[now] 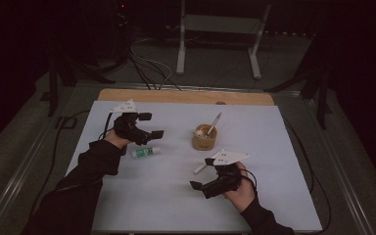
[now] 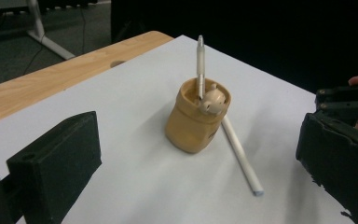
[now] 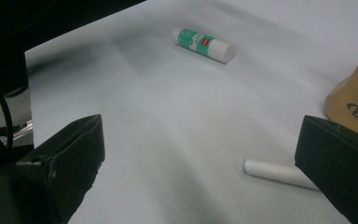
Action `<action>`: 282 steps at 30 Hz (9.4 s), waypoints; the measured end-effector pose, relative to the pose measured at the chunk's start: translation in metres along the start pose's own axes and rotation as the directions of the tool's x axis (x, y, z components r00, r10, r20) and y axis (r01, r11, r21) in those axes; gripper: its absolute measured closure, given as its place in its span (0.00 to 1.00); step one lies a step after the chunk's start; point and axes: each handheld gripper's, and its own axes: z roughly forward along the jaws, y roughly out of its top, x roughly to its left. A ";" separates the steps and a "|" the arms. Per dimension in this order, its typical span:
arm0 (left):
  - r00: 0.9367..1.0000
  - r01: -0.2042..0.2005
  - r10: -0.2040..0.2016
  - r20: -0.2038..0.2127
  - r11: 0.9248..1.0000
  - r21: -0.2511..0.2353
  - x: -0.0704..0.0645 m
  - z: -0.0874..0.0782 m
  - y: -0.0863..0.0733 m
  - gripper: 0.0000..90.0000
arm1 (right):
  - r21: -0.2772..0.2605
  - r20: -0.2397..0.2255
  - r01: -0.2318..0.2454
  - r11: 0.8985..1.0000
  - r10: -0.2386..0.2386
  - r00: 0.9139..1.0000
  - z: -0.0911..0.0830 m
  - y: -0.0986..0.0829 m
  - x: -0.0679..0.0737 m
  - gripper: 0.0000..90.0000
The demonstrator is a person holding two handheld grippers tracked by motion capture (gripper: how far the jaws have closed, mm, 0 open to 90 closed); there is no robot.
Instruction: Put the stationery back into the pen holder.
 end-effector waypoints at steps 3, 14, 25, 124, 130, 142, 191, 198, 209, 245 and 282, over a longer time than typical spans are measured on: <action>1.000 -0.013 0.013 -0.001 1.000 0.009 0.001 -0.005 -0.004 0.00 | -0.002 -0.001 -0.001 1.000 0.001 1.000 0.000 0.000 0.000 0.01; 0.999 -0.033 0.032 0.015 0.999 0.011 0.011 -0.020 -0.024 0.00 | -0.005 -0.001 0.001 1.000 -0.001 1.000 0.000 0.001 0.001 0.01; 0.999 -0.046 0.044 0.026 0.998 0.053 0.021 -0.028 -0.048 0.00 | -0.004 -0.002 -0.003 1.000 0.003 1.000 0.000 0.001 0.000 0.01; 0.997 -0.043 0.060 -0.045 0.947 0.319 -0.009 -0.004 -0.068 0.74 | -0.017 -0.011 -0.020 1.000 0.020 1.000 -0.002 0.002 -0.001 0.01; 0.998 -0.022 0.037 -0.050 0.959 0.282 -0.017 -0.006 -0.072 0.74 | -0.020 -0.010 -0.023 1.000 0.022 1.000 -0.002 0.002 -0.002 0.01; 0.998 0.017 -0.005 -0.056 0.978 0.207 -0.035 -0.010 -0.074 0.74 | -0.019 -0.009 -0.024 1.000 0.024 1.000 -0.001 0.002 -0.002 0.01; 0.994 0.040 -0.034 -0.101 0.997 0.062 -0.082 0.001 -0.090 0.74 | -0.253 0.072 -0.216 0.943 0.241 0.968 -0.004 0.045 -0.004 0.01; 0.993 0.048 -0.044 -0.107 0.998 0.038 -0.083 0.000 -0.088 0.74 | -0.263 0.006 -0.370 0.891 0.385 0.923 0.013 0.048 -0.004 0.01; 0.994 0.046 -0.044 -0.104 0.999 0.019 -0.087 0.003 -0.086 0.74 | -0.242 -0.053 -0.454 0.857 0.456 0.888 0.032 0.048 0.003 0.05; 1.000 -0.002 0.003 -0.007 1.000 0.000 -0.091 0.013 -0.095 0.74 | -0.078 -0.144 -0.678 0.731 0.665 0.733 0.051 0.040 -0.005 0.72; 0.998 0.045 -0.042 -0.050 0.997 0.061 -0.084 0.012 -0.092 0.09 | -0.129 0.114 -0.225 0.966 0.240 0.964 0.014 0.068 0.003 0.72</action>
